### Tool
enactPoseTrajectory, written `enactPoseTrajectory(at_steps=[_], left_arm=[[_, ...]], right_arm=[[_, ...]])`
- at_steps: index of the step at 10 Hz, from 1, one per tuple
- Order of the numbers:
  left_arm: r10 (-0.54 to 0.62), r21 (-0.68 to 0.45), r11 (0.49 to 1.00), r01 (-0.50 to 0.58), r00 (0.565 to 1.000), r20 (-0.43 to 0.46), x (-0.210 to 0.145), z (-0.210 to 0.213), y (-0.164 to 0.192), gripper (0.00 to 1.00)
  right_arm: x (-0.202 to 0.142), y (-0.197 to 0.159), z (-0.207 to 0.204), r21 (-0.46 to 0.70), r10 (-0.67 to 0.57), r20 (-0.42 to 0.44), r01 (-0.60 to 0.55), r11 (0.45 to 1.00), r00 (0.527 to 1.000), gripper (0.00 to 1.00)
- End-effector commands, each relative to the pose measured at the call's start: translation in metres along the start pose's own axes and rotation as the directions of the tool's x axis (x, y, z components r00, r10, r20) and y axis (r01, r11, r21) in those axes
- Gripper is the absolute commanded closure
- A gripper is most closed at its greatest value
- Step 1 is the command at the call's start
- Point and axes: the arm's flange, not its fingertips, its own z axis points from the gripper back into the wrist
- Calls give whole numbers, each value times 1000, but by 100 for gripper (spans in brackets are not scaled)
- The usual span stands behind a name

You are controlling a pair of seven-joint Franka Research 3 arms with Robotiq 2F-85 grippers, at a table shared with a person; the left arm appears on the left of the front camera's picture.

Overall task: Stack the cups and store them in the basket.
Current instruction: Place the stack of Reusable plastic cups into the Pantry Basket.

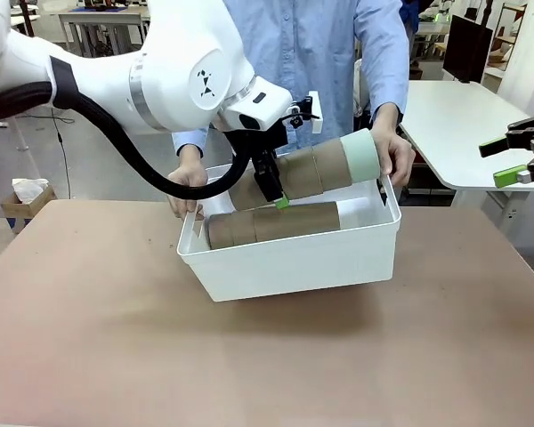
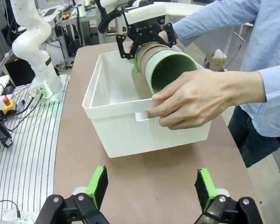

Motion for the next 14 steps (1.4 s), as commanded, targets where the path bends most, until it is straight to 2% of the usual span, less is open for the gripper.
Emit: enactPoseTrajectory(at_steps=[1, 3, 7, 14], left_arm=[[12, 1, 1000, -12, 998, -69, 2, 12, -19, 15], [16, 12, 1000, -15, 996, -84, -8, 11, -28, 15], [23, 78, 997, -17, 997, -76, -19, 0, -5, 15], [78, 39, 996, -74, 992, -97, -35, -45, 35, 15]], right_arm=[[3, -1, 0, -15, -12, 13, 12, 1000, 1000, 0], [3, -1, 0, -15, -12, 13, 12, 1000, 1000, 0], [3, -1, 0, -15, -12, 13, 12, 1000, 1000, 0], [3, -1, 0, -15, -12, 13, 12, 1000, 1000, 0]])
